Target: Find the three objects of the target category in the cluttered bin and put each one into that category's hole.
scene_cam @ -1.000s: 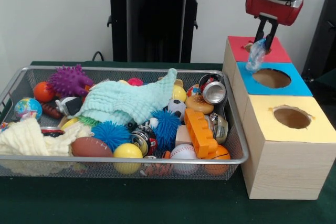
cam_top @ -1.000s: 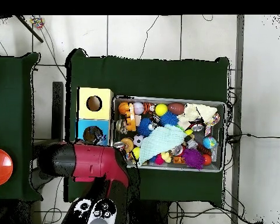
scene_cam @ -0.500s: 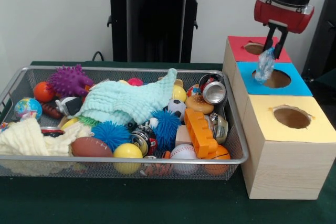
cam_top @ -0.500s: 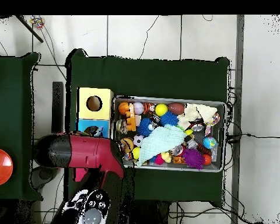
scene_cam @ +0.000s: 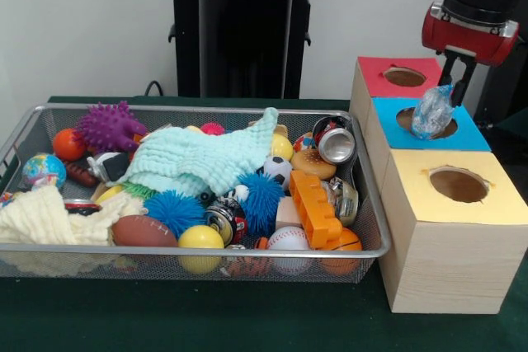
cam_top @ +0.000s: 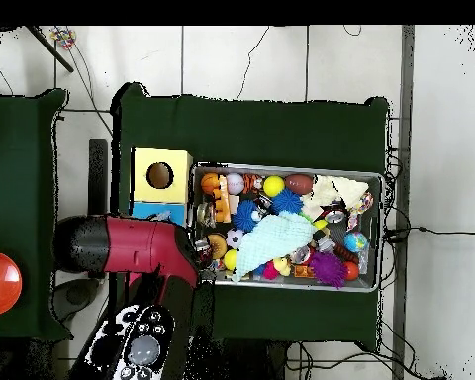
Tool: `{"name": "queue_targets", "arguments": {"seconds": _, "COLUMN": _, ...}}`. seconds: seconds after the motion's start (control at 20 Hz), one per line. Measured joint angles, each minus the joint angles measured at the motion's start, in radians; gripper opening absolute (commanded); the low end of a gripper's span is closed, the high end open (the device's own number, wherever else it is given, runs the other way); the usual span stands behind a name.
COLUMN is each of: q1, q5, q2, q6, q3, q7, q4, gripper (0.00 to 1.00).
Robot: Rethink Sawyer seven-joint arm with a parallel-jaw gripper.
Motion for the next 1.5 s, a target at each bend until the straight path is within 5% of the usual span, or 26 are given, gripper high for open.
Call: {"name": "queue_targets", "arguments": {"seconds": 1.5, "q1": 0.004, "q5": 0.024, "q2": 0.009, "q6": 0.022, "q3": -0.011, "q7": 0.000, "q4": -0.001, "gripper": 0.00}}
